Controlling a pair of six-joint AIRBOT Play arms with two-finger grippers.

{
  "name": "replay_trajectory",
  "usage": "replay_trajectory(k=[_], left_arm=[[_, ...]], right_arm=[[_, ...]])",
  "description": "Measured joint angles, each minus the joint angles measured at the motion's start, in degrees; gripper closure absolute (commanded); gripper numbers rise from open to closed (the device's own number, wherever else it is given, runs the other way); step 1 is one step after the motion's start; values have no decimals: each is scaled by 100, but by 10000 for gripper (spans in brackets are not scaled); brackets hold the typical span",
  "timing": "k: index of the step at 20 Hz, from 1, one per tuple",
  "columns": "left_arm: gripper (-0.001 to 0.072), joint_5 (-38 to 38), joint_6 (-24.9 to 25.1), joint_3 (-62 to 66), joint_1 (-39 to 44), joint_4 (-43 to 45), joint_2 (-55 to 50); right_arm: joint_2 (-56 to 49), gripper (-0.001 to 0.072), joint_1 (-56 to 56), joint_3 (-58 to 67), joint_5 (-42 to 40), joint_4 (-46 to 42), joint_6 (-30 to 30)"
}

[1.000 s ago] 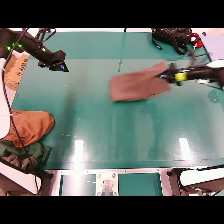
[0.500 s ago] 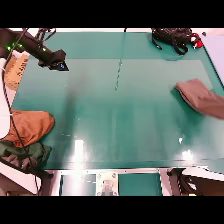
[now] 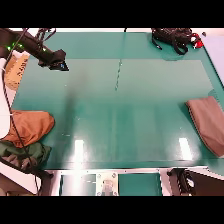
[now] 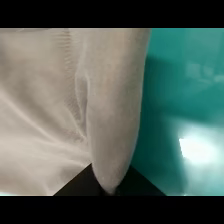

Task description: Fold the shirts.

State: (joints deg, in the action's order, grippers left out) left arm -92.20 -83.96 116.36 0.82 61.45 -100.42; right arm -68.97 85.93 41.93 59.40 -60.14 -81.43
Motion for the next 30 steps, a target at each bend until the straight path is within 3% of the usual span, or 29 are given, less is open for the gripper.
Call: replay_trajectory(k=[4,6,7,10,13,15,22,26,30], left_arm=[[680,2,0,0,0,-9,0],[681,2,0,0,0,-11,0],[680,2,0,0,0,-13,0],[680,-42,2,0,0,-17,0],[682,-90,13,0,0,-17,0],[682,-85,42,17,0,-15,2],[682,-151,120,-291,9,9,522],[683,-52,63,-1602,13,92,1480],[682,358,-61,-3434,17,107,2697]], right_arm=[[164,693,269,-369,-177,-33,-13],[190,328,315,-529,-175,-79,-76],[199,314,328,-542,-92,-162,-153],[214,317,352,-61,610,-839,-693],[229,496,275,966,1655,-1735,-1384],[286,690,-74,1552,2028,-1792,-1637],[369,697,-3560,2573,1565,-861,-1294],[372,697,-5814,2409,1067,-1064,-1145],[308,698,-7136,2105,680,-1169,-1106]])
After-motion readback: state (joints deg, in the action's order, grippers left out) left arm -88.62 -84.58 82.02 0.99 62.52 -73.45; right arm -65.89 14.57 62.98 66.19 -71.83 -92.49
